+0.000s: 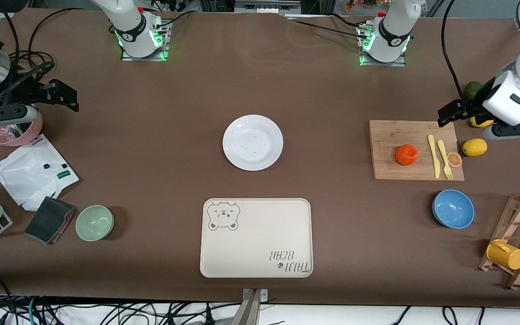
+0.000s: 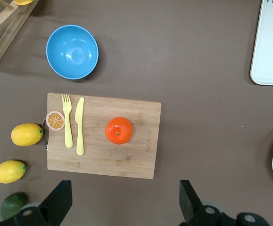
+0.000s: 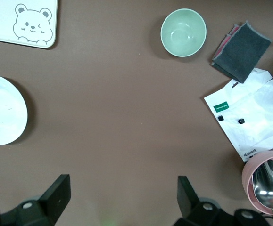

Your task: Place orange and plate with both arms

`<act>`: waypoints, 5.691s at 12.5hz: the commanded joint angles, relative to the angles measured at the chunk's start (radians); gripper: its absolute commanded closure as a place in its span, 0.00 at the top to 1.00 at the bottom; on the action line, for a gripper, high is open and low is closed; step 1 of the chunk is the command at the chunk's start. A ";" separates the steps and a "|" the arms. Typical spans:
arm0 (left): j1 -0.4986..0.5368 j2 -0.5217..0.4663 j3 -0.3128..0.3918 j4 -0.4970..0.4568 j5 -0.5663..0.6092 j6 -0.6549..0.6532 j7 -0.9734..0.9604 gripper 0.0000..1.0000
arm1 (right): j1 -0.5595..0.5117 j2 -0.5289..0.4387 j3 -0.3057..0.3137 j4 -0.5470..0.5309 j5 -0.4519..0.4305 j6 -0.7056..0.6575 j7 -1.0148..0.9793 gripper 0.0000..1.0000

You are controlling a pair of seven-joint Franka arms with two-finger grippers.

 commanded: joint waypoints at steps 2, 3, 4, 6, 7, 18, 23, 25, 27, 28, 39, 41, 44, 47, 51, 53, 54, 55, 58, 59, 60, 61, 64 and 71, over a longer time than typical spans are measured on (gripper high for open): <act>-0.003 -0.017 0.006 -0.010 -0.009 -0.009 -0.005 1.00 | -0.001 0.005 0.002 0.020 -0.005 -0.007 0.009 1.00; -0.003 -0.017 0.006 -0.010 -0.007 -0.009 -0.008 1.00 | -0.001 0.005 0.002 0.020 -0.005 -0.009 0.009 1.00; -0.003 -0.018 0.006 -0.010 -0.007 -0.012 -0.008 1.00 | -0.001 0.005 0.002 0.020 -0.005 -0.011 0.009 1.00; -0.003 -0.018 0.006 -0.008 -0.007 -0.012 -0.006 1.00 | -0.001 0.005 0.002 0.020 -0.005 -0.011 0.009 1.00; -0.001 -0.018 0.006 -0.010 -0.007 -0.013 0.000 1.00 | -0.001 0.005 0.002 0.020 -0.005 -0.012 0.009 1.00; -0.003 -0.018 0.005 -0.004 -0.006 -0.015 -0.008 1.00 | 0.001 0.004 0.004 0.020 -0.005 -0.015 0.011 1.00; -0.003 -0.018 0.005 -0.004 -0.006 -0.015 -0.009 1.00 | -0.001 0.004 0.002 0.020 -0.005 -0.018 0.011 1.00; -0.003 -0.018 0.005 -0.004 -0.007 -0.015 -0.009 1.00 | -0.001 0.005 0.002 0.020 -0.005 -0.018 0.011 1.00; -0.003 -0.018 0.005 -0.004 -0.006 -0.015 -0.008 1.00 | -0.001 0.004 0.002 0.020 -0.005 -0.018 0.011 1.00; -0.003 -0.018 0.005 -0.004 -0.007 -0.015 -0.008 1.00 | -0.001 0.004 0.002 0.020 -0.005 -0.018 0.011 1.00; -0.003 -0.017 0.005 -0.002 -0.006 -0.026 0.001 1.00 | -0.001 0.004 0.002 0.018 -0.007 -0.020 0.011 1.00; -0.004 -0.015 0.003 -0.002 -0.006 -0.026 -0.008 1.00 | -0.001 0.005 0.002 0.018 -0.005 -0.018 0.011 1.00; -0.007 -0.009 0.002 0.002 -0.012 -0.067 -0.019 1.00 | -0.001 0.005 0.001 0.018 -0.005 -0.017 0.009 1.00; -0.007 0.032 0.002 -0.004 -0.012 -0.082 -0.088 1.00 | -0.002 0.005 0.001 0.018 -0.007 -0.018 0.009 1.00; 0.002 0.132 0.002 -0.002 -0.010 -0.096 0.005 1.00 | -0.002 0.005 0.001 0.018 -0.007 -0.014 0.009 1.00; 0.022 0.173 0.003 -0.014 -0.013 -0.043 0.023 1.00 | -0.001 0.005 0.001 0.018 -0.007 -0.012 0.009 1.00; 0.048 0.196 0.003 -0.034 -0.013 -0.002 0.044 1.00 | -0.001 0.005 0.001 0.020 -0.007 -0.011 0.011 1.00; 0.055 0.201 0.003 -0.094 -0.004 0.085 0.088 1.00 | -0.002 0.005 0.001 0.018 -0.007 -0.011 0.009 1.00; 0.072 0.215 0.005 -0.313 0.019 0.411 0.119 1.00 | -0.001 0.005 0.001 0.020 -0.007 -0.009 0.009 1.00; 0.074 0.227 0.003 -0.349 0.052 0.481 0.119 1.00 | -0.001 0.005 0.001 0.018 -0.007 -0.008 0.009 1.00; 0.075 0.252 0.003 -0.370 0.056 0.549 0.119 1.00 | -0.001 0.005 0.001 0.020 -0.007 -0.008 0.009 1.00; 0.075 0.278 0.003 -0.392 0.056 0.612 0.119 1.00 | -0.001 0.005 0.001 0.020 -0.005 -0.008 0.009 1.00; 0.075 0.298 0.003 -0.477 0.056 0.735 0.119 1.00 | -0.001 0.005 0.001 0.020 -0.005 -0.008 0.009 1.00; 0.075 0.352 0.008 -0.521 0.059 0.767 0.119 1.00 | -0.001 0.005 0.001 0.018 -0.005 -0.006 0.009 1.00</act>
